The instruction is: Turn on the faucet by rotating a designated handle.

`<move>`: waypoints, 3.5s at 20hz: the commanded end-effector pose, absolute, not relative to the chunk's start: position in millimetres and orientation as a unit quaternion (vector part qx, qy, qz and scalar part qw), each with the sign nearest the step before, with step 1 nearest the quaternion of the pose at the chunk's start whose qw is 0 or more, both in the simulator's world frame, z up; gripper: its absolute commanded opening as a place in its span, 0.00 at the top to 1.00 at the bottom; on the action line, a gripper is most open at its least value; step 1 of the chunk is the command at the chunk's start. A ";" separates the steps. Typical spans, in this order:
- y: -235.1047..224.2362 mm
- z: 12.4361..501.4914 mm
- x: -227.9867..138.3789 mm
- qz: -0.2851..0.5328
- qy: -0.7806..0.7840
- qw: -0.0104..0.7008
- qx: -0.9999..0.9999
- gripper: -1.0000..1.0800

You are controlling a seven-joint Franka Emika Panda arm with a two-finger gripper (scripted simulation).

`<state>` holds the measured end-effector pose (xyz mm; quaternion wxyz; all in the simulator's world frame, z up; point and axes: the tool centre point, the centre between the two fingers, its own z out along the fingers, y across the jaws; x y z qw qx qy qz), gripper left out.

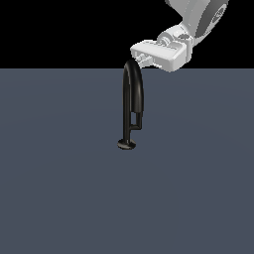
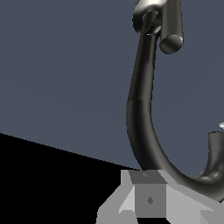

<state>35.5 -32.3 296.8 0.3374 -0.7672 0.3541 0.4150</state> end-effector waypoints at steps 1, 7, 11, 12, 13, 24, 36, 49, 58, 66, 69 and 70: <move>-35.4 279.1 44.2 0.434 0.370 0.354 -0.741 1.00; -40.9 231.6 61.4 0.478 0.410 0.394 -0.669 1.00; -42.3 201.0 68.7 0.503 0.433 0.416 -0.621 1.00; -42.3 194.0 70.0 0.508 0.438 0.421 -0.610 1.00; -42.2 187.2 71.1 0.513 0.443 0.425 -0.600 1.00; -38.4 142.6 75.1 0.543 0.472 0.452 -0.528 1.00; -39.8 146.3 63.0 0.543 0.472 0.453 -0.527 1.00; -43.6 157.1 34.2 0.543 0.472 0.453 -0.527 1.00; -46.0 154.6 19.2 0.541 0.472 0.454 -0.527 1.00; -49.8 144.4 -7.5 0.542 0.472 0.453 -0.527 1.00; -51.4 140.4 -18.1 0.543 0.472 0.453 -0.527 1.00; -52.1 139.2 -21.8 0.543 0.472 0.453 -0.527 1.00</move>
